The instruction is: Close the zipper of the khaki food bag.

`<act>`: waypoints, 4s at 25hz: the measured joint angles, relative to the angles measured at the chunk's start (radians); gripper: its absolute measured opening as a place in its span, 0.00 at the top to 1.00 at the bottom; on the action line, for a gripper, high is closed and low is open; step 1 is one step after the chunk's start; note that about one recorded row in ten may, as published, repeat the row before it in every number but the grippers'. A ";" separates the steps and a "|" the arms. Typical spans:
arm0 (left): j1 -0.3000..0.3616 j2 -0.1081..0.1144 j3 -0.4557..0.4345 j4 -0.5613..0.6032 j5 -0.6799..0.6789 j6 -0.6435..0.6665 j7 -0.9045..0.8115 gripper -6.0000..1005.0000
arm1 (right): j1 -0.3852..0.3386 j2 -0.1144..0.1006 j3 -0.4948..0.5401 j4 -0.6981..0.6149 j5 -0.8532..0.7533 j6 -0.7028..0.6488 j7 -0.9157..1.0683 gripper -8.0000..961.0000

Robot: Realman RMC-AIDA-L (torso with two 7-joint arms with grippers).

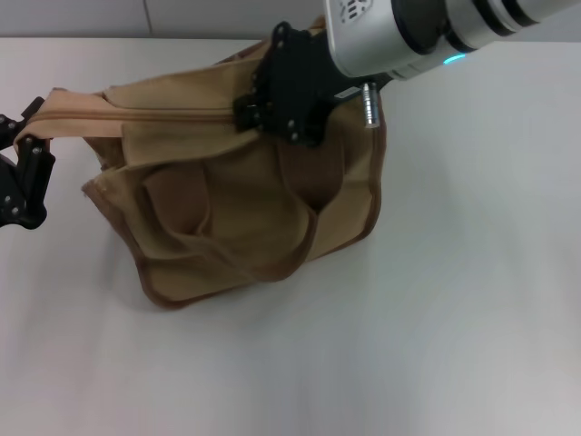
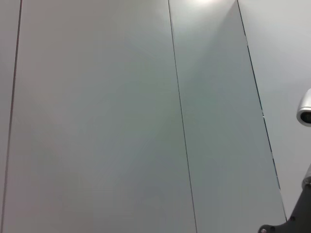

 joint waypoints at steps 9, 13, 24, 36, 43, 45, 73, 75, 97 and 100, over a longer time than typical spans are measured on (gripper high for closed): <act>-0.004 0.001 -0.002 0.000 0.000 -0.017 0.000 0.93 | -0.076 0.001 0.062 -0.074 -0.080 -0.039 0.050 0.94; -0.007 0.001 -0.002 0.003 0.000 -0.027 -0.014 0.93 | -0.108 0.001 0.114 -0.102 -0.089 -0.057 0.050 0.94; -0.017 0.001 -0.001 0.007 0.000 -0.035 -0.028 0.92 | -0.137 0.002 0.155 -0.118 -0.083 -0.063 0.077 0.96; -0.023 0.020 0.000 0.044 0.008 -0.064 -0.242 0.92 | -0.264 -0.002 0.298 -0.135 0.241 -0.082 0.049 0.84; -0.006 0.116 0.053 0.150 0.114 0.032 -0.537 0.73 | -0.296 -0.007 0.480 0.004 0.440 -0.255 -0.015 0.50; -0.006 0.134 0.059 0.183 0.137 0.058 -0.589 0.65 | -0.293 -0.008 0.528 0.054 0.450 -0.310 -0.030 0.42; -0.031 0.044 0.514 0.309 0.128 0.108 -0.611 0.17 | -0.315 -0.024 0.571 0.680 0.404 -0.476 -0.522 0.21; -0.032 0.036 0.532 0.306 0.128 0.106 -0.597 0.17 | -0.313 -0.019 0.571 0.695 0.379 -0.475 -0.538 0.21; -0.084 0.002 0.553 0.130 0.237 -0.106 -0.407 0.17 | -0.289 0.000 0.542 0.999 0.358 -0.326 -0.820 0.21; -0.083 0.003 0.554 0.129 0.237 -0.112 -0.407 0.17 | -0.288 0.001 0.542 1.022 0.358 -0.315 -0.840 0.21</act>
